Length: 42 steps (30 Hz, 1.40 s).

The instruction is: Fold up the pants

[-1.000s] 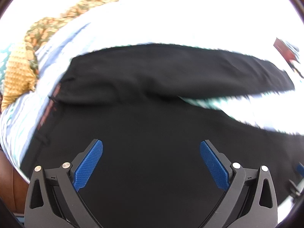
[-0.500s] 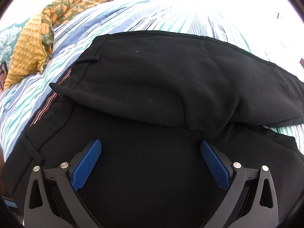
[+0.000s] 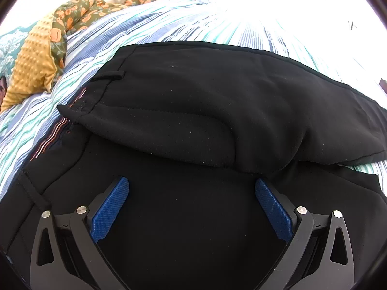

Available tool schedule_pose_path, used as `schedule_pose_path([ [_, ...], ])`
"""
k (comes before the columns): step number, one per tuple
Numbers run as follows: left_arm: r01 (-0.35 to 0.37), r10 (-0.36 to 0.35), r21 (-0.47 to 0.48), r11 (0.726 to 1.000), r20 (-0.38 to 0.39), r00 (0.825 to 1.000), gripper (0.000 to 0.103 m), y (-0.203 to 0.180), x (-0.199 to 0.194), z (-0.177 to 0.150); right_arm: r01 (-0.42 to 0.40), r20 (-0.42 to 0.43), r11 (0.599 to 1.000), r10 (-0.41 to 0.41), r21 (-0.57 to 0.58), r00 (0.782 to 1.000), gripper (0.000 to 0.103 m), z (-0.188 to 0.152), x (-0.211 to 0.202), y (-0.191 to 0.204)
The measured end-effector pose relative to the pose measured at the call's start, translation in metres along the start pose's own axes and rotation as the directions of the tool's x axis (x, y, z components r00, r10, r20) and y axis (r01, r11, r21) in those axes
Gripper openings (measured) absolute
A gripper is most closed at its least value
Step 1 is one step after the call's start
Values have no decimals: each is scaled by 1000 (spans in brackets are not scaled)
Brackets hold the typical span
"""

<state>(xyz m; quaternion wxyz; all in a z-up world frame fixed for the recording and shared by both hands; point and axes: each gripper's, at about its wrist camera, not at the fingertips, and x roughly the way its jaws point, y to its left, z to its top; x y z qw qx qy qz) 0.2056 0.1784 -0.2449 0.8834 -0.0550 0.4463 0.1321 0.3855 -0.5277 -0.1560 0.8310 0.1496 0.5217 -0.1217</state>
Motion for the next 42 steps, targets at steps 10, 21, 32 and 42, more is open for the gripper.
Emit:
schedule_pose_path([
  [10,-6,6,5,1000,7,1000,103,-1,1,-1,-49,-20,998,49,40,999,65,18,57,2],
  [21,-19,19,12,1000,6,1000,103,-3,0,-1,-212,176,919,281,-331,943,7,-95,-74,34],
  [32,-57,57,27,998,-6,998,103,-7,-3,1,-35,83,985,49,-167,995,10,-291,-163,-56],
  [42,-65,65,27,997,-4,998,102,-8,-4,0,-345,184,934,356,-89,916,68,-323,-189,21],
])
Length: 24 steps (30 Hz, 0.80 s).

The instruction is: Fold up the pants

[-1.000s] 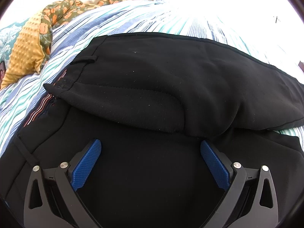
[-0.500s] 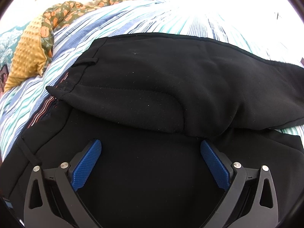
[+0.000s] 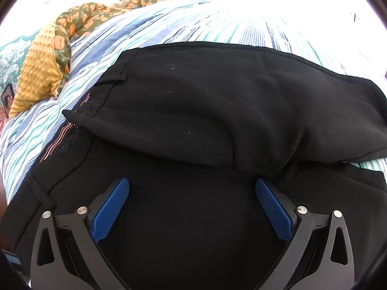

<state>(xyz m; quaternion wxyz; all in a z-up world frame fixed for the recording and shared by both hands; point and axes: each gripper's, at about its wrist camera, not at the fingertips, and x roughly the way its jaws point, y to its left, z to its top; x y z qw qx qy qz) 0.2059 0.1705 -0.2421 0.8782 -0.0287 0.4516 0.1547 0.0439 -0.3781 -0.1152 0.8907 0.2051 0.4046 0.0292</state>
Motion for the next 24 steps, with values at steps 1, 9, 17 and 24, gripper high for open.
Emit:
schedule_pose_path([
  [1,1,-1,-1,1000,0,1000,102,0,0,0,-61,-22,998,61,3,998,68,-6,14,15],
  [9,20,-20,-12,1000,4,1000,103,3,0,-1,-149,-93,988,152,35,984,68,-54,91,71],
  [17,23,-23,-14,1000,5,1000,103,4,1,-1,-151,-59,988,149,-38,987,68,-68,96,76],
  [24,23,-23,-14,1000,6,1000,103,3,0,-1,-321,-24,941,325,107,945,70,-55,109,69],
])
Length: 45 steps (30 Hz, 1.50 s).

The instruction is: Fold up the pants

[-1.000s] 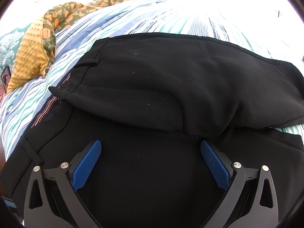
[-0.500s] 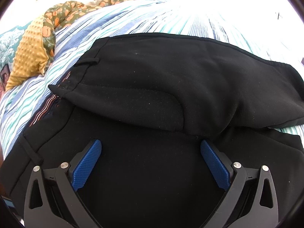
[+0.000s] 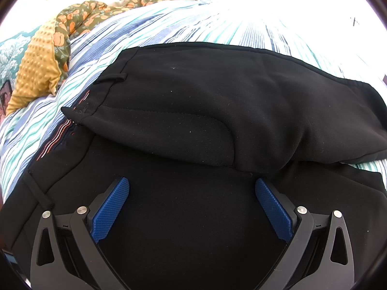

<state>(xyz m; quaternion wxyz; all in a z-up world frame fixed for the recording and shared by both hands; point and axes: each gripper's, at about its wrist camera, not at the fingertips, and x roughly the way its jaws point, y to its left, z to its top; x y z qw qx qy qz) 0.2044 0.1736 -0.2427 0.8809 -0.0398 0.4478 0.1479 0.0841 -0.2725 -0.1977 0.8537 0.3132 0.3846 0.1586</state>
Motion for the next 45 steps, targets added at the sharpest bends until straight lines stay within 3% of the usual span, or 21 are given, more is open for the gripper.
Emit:
schedule_pose_path([
  [4,0,0,0,1000,1,1000,103,0,0,0,73,14,994,-74,82,997,70,1,7,-21],
  [8,0,0,-1,1000,1,1000,103,0,0,0,168,108,969,-190,181,976,70,12,-12,-49],
  [12,0,0,-1,1000,1,1000,103,0,0,0,148,124,960,-181,239,976,70,15,-17,-61],
  [16,0,0,-1,1000,2,1000,103,0,0,0,160,200,935,-230,315,952,69,15,-31,-62],
  [20,0,0,-1,1000,2,1000,103,0,0,0,119,131,889,-195,442,972,70,12,-30,-68],
  [22,0,0,-1,1000,2,1000,103,0,0,0,112,117,898,-177,426,977,71,8,-30,-56],
  [24,1,-1,-1,1000,1,1000,103,0,0,0,171,102,908,-226,383,969,71,9,-24,-48],
  [26,0,0,-1,1000,1,1000,103,0,0,0,250,116,877,-321,410,940,70,12,-23,-57],
  [29,0,0,-2,1000,3,1000,103,-1,0,0,203,203,807,-368,554,907,69,7,-35,-87],
  [31,1,-1,-3,1000,4,1000,103,0,0,0,154,225,794,-343,588,912,69,11,-37,-93],
  [32,3,-3,-4,1000,4,1000,103,0,0,0,140,227,798,-327,586,917,63,13,-39,-95],
  [33,3,-3,-4,1000,4,1000,103,0,0,0,127,229,803,-312,583,922,40,14,-39,-96],
  [35,3,-3,-3,1000,1,1000,103,0,0,0,140,209,797,-316,588,925,24,14,-41,-102],
  [38,-10,10,3,1000,-15,1000,103,-2,-2,2,176,204,816,-336,550,920,22,16,-51,-98],
  [41,-38,45,67,997,-108,993,102,-10,-15,12,186,247,875,-320,447,915,20,25,-76,-76],
  [43,51,-43,73,996,-108,993,102,-16,-38,16,175,278,914,-287,365,917,19,31,-98,-54],
  [45,212,-208,45,976,-90,974,102,-25,-64,25,169,310,946,-253,276,916,19,36,-121,-31],
])
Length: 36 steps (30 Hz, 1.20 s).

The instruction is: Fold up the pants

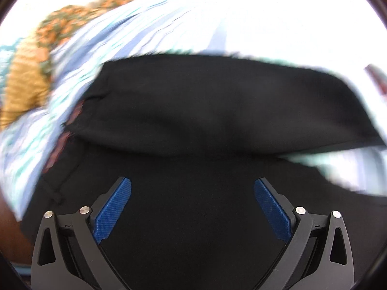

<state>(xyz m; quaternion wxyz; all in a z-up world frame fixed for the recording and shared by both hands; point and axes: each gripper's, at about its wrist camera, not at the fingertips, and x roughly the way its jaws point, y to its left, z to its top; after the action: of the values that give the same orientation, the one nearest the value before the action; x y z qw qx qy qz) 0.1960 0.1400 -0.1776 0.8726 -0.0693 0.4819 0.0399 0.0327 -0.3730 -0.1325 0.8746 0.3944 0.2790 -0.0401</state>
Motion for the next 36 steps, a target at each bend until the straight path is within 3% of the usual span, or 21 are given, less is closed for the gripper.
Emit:
schedule_pose_path([
  [2,185,-185,-30,982,-6,983,102,-20,-13,18,-29,22,996,30,-85,999,19,5,-24,17],
  [4,326,-330,-91,941,-26,944,102,-37,-11,39,-43,39,988,49,-147,998,18,7,-43,29],
  [5,395,-405,-147,907,-45,913,102,-46,-3,53,-51,45,985,59,-167,997,18,9,-51,34],
  [7,458,-493,-261,850,-85,866,102,-60,23,74,-71,50,979,82,-192,995,17,5,-67,42],
  [9,456,-524,-341,822,-137,841,102,-72,53,89,-84,58,974,98,-208,994,16,5,-84,47],
  [11,406,-504,-405,819,-173,846,102,-80,80,98,-92,73,973,110,-214,991,14,2,-100,46],
  [13,362,-474,-438,823,-178,862,102,-81,93,103,-99,98,971,123,-218,988,0,6,-120,42],
  [15,338,-449,-454,824,-161,879,98,-79,100,108,-87,139,970,120,-227,983,0,9,-139,40],
  [17,317,-434,-469,824,-164,886,75,-75,106,110,-65,137,971,98,-232,986,0,16,-144,34],
  [19,304,-439,-486,819,-192,878,72,-76,115,107,-77,67,975,92,-206,993,0,20,-135,23],
  [20,294,-430,-485,824,-196,881,73,-78,117,106,-69,9,981,72,-179,997,4,20,-124,16],
  [22,290,-421,-479,828,-190,887,78,-82,119,106,-38,-91,990,25,-136,996,31,10,-99,3],
  [23,291,-420,-479,828,-186,888,81,-84,120,106,-35,-136,992,19,-120,991,68,1,-86,1],
  [24,288,-416,-482,828,-182,891,81,-86,121,107,-50,-161,995,34,-90,986,84,-9,-75,-5],
  [25,284,-412,-486,826,-179,893,81,-88,122,108,-95,-180,995,88,-30,980,84,-22,-65,-9],
  [27,280,-410,-495,822,-174,895,81,-92,123,110,-192,-266,967,232,167,936,84,-50,-35,-20],
  [30,274,-401,-490,827,-173,900,74,-93,127,123,-195,-285,858,360,476,888,84,-89,7,-52],
  [31,274,-400,-485,831,-176,900,67,-94,128,124,-173,-280,835,359,522,890,84,-97,17,-61],
  [33,285,-410,-475,833,-183,893,51,-96,131,124,-132,-258,838,307,530,916,83,-103,30,-74],
  [35,312,-440,-469,827,-192,877,8,-98,133,123,-96,-238,846,253,524,938,82,-103,36,-81],
  [36,322,-450,-460,828,-202,870,4,-97,129,125,-86,-213,846,229,526,950,79,-101,35,-84],
])
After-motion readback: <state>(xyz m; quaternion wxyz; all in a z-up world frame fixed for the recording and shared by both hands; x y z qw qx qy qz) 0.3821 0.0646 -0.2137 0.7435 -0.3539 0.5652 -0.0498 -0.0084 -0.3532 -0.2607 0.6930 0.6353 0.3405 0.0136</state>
